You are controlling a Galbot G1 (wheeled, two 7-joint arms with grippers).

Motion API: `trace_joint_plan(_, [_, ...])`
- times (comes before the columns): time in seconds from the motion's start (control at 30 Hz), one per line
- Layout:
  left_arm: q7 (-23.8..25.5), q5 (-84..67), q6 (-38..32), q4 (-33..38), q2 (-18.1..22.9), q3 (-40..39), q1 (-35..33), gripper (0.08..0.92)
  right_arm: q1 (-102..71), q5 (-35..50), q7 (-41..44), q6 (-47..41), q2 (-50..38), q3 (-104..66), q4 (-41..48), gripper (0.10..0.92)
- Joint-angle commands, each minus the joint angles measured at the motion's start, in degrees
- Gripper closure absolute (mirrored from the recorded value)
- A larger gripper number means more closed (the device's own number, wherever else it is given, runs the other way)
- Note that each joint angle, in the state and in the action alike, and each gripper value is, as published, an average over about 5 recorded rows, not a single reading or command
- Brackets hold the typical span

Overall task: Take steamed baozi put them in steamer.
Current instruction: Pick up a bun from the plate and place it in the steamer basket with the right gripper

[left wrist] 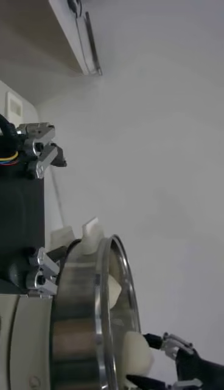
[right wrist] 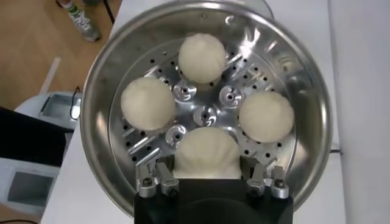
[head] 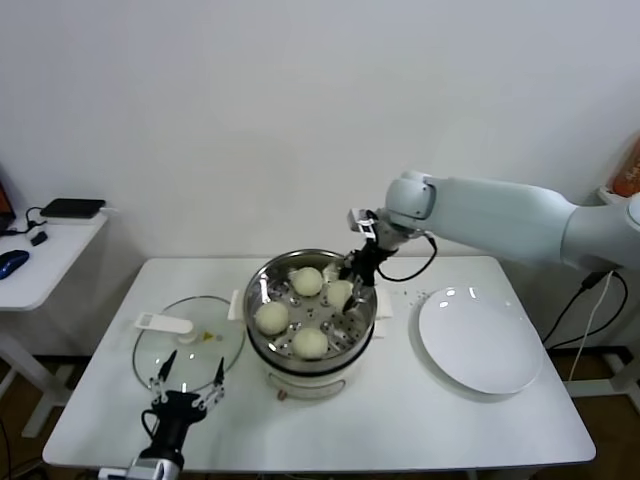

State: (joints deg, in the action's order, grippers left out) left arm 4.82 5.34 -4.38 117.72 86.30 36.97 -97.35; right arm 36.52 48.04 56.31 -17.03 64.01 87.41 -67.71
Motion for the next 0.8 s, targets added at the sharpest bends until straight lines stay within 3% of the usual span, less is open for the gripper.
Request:
trace_joint_plan(0.03, [-0.02, 0.00, -0.03, -0.22, -0.07, 0.00, -0.10, 0.177, -2.81, -2.27, -0.55, -0.18, 0.19, -0.05, 0.91, 0.330])
trace_joint_plan(0.6, [-0.04, -0.02, -0.21, -0.19, -0.02, 0.03, -0.33, 0.177, -3.83, -3.69, -1.05, -0.04, 0.51, -0.74, 1.92, 0.323])
trace_joint_plan(0.8, [-0.05, -0.02, -0.21, -0.16, -0.03, 0.12, -0.33, 0.177, -3.84, -3.40, -0.91, -0.09, 0.68, -1.19, 2.09, 0.245])
